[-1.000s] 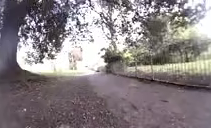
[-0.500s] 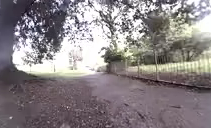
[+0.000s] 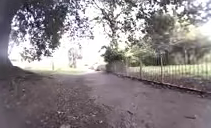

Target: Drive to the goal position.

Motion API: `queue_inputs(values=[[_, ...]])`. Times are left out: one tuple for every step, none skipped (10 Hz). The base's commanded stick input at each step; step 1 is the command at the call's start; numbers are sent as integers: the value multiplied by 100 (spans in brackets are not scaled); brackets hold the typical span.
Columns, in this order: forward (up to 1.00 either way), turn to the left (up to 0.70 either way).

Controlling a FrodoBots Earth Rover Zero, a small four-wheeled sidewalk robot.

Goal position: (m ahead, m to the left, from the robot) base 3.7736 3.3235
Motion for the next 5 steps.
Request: queue_inputs(values=[[70, 5], [70, 15], [70, 32], [70, 29], [70, 4]])
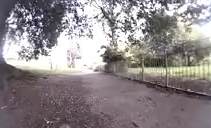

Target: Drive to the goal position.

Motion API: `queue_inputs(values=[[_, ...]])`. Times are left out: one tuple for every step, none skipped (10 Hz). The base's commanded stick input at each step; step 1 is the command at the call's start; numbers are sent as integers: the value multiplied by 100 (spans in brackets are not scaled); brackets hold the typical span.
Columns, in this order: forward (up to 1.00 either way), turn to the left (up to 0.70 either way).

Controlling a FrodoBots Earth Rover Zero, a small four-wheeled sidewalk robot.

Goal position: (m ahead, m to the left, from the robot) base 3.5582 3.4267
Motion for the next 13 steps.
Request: queue_inputs(values=[[70, 2], [70, 1], [70, 1], [70, 1], [70, 1], [70, 1], [70, 1], [70, 1], [70, 1], [70, 1], [70, 1], [70, 1], [70, 1]])
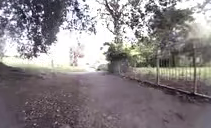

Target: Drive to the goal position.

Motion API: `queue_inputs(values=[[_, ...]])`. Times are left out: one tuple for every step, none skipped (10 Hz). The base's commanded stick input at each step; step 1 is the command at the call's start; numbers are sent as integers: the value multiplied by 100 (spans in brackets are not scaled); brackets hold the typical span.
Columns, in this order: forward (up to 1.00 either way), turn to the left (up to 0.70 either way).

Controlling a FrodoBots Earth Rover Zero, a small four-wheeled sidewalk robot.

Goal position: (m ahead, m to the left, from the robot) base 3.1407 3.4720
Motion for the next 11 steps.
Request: queue_inputs(values=[[70, 1], [70, 1], [70, 1], [70, 1], [70, 1], [70, 1], [70, 1], [70, 1], [70, 1], [70, 1], [70, 1]])
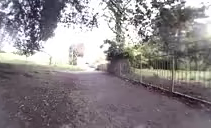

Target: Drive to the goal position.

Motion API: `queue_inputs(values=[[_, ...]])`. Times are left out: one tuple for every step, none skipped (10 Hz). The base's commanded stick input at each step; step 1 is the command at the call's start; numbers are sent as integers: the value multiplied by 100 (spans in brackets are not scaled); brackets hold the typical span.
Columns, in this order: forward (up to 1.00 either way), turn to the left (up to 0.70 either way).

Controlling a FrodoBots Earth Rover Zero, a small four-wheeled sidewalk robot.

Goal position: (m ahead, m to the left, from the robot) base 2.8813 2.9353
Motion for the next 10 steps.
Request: queue_inputs(values=[[70, 2], [70, 19], [70, 29], [70, 20], [70, 4], [70, 1], [70, 1], [70, 1], [70, 1], [70, 1]])
